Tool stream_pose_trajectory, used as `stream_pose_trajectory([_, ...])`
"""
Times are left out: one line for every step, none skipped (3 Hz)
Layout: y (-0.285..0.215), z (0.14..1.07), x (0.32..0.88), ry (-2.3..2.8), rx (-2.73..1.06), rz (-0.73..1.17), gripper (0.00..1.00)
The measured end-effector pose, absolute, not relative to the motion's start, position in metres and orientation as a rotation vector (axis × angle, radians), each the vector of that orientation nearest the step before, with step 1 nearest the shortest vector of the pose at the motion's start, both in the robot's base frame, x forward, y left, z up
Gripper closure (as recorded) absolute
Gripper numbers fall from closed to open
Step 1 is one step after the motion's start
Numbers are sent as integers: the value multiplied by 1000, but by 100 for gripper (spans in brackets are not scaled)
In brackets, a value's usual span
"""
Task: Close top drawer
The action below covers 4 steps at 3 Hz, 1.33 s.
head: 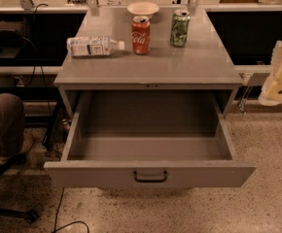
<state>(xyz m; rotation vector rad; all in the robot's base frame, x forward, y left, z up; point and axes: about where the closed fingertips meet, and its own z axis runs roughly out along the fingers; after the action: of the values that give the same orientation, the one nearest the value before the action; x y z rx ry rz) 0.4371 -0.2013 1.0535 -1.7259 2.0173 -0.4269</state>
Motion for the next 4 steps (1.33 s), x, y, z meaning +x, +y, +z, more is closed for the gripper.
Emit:
stream_pose_trajectory([-201, 1053, 437, 2017, -1726, -427, 0])
stream_pose_trajectory([-196, 1002, 431, 2141, -1732, -270, 0])
stream_pose_trajectory([-187, 939, 420, 2286, -1710, -103, 0])
stream_pose_trajectory([-176, 877, 403, 2414, -1702, 31, 0])
